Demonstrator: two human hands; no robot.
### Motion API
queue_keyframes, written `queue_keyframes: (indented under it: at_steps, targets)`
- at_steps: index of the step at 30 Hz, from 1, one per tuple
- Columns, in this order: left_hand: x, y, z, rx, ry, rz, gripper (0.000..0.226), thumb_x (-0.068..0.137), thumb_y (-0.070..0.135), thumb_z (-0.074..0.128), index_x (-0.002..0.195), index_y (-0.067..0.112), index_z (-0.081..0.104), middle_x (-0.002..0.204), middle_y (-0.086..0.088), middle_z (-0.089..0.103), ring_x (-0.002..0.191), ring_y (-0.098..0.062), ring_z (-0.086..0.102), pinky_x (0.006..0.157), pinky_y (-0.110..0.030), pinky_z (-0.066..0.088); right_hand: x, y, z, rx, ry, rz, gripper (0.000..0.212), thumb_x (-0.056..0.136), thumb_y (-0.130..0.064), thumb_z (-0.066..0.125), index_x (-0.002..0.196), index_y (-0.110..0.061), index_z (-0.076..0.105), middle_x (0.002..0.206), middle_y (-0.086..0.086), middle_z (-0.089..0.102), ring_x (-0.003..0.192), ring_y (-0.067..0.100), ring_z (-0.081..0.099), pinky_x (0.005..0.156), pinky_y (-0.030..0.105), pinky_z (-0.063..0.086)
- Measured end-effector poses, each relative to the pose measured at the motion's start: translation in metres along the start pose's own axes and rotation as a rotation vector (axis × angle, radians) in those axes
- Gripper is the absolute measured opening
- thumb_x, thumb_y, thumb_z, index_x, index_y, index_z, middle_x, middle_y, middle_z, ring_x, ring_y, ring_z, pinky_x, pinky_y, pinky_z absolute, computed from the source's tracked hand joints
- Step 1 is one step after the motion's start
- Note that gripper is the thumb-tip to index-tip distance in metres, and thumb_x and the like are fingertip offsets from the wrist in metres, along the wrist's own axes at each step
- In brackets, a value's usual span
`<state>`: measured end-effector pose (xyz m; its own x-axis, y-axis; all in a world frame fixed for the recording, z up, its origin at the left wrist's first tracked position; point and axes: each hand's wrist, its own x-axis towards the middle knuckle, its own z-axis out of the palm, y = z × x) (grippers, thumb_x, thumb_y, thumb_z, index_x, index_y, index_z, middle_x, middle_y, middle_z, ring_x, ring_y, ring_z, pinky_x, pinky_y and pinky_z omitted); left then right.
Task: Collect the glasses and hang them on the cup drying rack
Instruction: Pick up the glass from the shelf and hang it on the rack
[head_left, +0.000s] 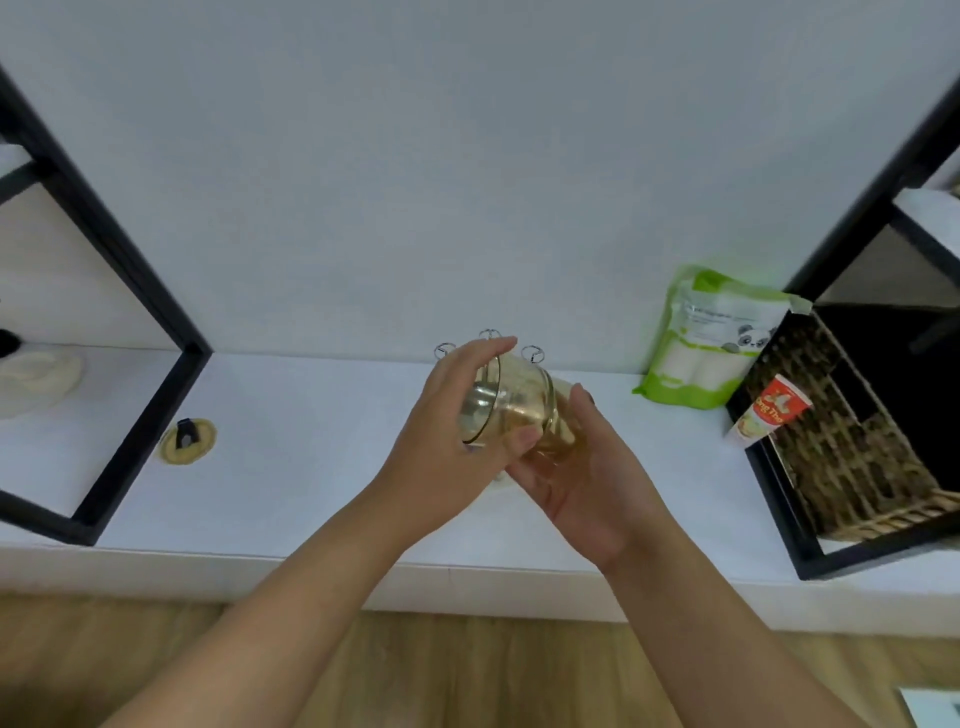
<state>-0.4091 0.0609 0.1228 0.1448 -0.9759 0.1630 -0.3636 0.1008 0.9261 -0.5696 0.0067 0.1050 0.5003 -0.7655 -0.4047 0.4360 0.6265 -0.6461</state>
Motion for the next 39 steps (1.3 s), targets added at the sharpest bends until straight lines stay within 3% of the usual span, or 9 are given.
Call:
queue_keyframes:
  at_steps: [3, 5, 9, 12, 17, 20, 23, 30, 39]
  targets:
    - [-0.004, -0.005, 0.011, 0.002, -0.076, -0.014, 0.081, 0.085, 0.040, 0.077, 0.151, 0.051, 0.034, 0.150, 0.031, 0.036, 0.140, 0.010, 0.036, 0.106, -0.029, 0.048, -0.006, -0.004, -0.016, 0.039, 0.043, -0.019, 0.053, 0.098, -0.043, 0.061, 0.139, -0.009, 0.064, 0.135, 0.018, 0.069, 0.116, 0.032, 0.069, 0.081, 0.035, 0.062]
    - [-0.004, -0.012, 0.010, -0.028, -0.069, -0.085, 0.073, 0.088, 0.048, 0.066, 0.153, 0.050, 0.032, 0.151, 0.036, 0.034, 0.133, 0.023, 0.035, 0.106, -0.016, 0.043, -0.006, -0.008, -0.025, 0.026, 0.089, -0.045, 0.049, 0.101, -0.044, 0.059, 0.137, -0.012, 0.066, 0.131, 0.015, 0.071, 0.114, 0.031, 0.071, 0.081, 0.037, 0.062]
    - [0.007, -0.053, -0.004, 0.098, 0.071, -0.265, 0.046, 0.104, 0.050, 0.044, 0.151, 0.048, 0.041, 0.155, 0.028, 0.038, 0.144, 0.007, 0.032, 0.117, -0.023, 0.027, 0.001, -0.021, -0.039, -0.086, 0.171, -0.133, 0.026, 0.098, -0.040, 0.065, 0.115, -0.021, 0.071, 0.112, 0.011, 0.076, 0.101, 0.028, 0.075, 0.083, 0.047, 0.063]
    - [0.013, -0.089, -0.011, 0.218, 0.052, -0.344, 0.045, 0.110, 0.039, 0.037, 0.154, 0.038, 0.041, 0.162, 0.015, 0.034, 0.148, 0.000, 0.027, 0.115, -0.019, 0.018, 0.016, -0.027, -0.046, -0.251, 0.199, -0.251, 0.039, 0.096, -0.032, 0.071, 0.132, -0.021, 0.063, 0.112, 0.003, 0.074, 0.104, 0.026, 0.072, 0.085, 0.051, 0.063]
    - [0.026, -0.135, -0.013, 0.418, -0.045, -0.335, 0.053, 0.111, 0.013, 0.029, 0.161, 0.030, 0.027, 0.171, 0.005, 0.013, 0.158, -0.010, 0.003, 0.120, -0.022, 0.007, 0.047, -0.018, -0.042, -0.570, 0.245, -0.397, 0.073, 0.089, -0.030, 0.081, 0.153, -0.037, 0.045, 0.132, -0.011, 0.065, 0.112, 0.013, 0.070, 0.090, 0.050, 0.062]
    - [0.038, -0.147, -0.015, 0.514, -0.095, -0.296, 0.060, 0.108, 0.002, 0.026, 0.163, 0.024, 0.020, 0.172, 0.003, 0.008, 0.159, -0.016, -0.001, 0.125, -0.030, 0.008, 0.063, -0.006, -0.038, -0.860, 0.257, -0.468, 0.079, 0.080, -0.043, 0.085, 0.150, -0.043, 0.048, 0.127, -0.019, 0.064, 0.115, 0.011, 0.067, 0.100, 0.049, 0.057]
    - [0.048, -0.154, -0.013, 0.571, -0.129, -0.263, 0.059, 0.106, 0.001, 0.026, 0.162, 0.020, 0.021, 0.172, -0.001, 0.009, 0.159, -0.021, 0.001, 0.126, -0.045, 0.012, 0.078, 0.005, -0.035, -1.110, 0.251, -0.529, 0.082, 0.084, -0.037, 0.084, 0.155, -0.039, 0.043, 0.132, -0.007, 0.060, 0.122, 0.015, 0.059, 0.110, 0.039, 0.046]
    - [0.063, -0.162, -0.008, 0.698, -0.170, -0.190, 0.054, 0.103, -0.002, 0.030, 0.155, 0.010, 0.032, 0.170, -0.008, 0.019, 0.156, -0.025, 0.014, 0.122, -0.049, 0.018, 0.111, 0.024, -0.029, -1.391, 0.233, -0.568, 0.084, 0.085, -0.040, 0.082, 0.157, -0.041, 0.038, 0.125, -0.005, 0.053, 0.106, 0.005, 0.047, 0.083, 0.015, 0.034]
    - [0.065, -0.185, -0.006, 0.674, -0.137, -0.138, 0.063, 0.101, -0.003, 0.035, 0.161, 0.009, 0.021, 0.172, -0.008, 0.010, 0.159, -0.020, 0.004, 0.127, -0.038, 0.005, 0.147, 0.049, -0.036, -1.613, 0.172, -0.566, 0.083, 0.084, -0.045, 0.080, 0.156, -0.039, 0.039, 0.120, 0.000, 0.056, 0.112, 0.019, 0.056, 0.088, 0.029, 0.044]
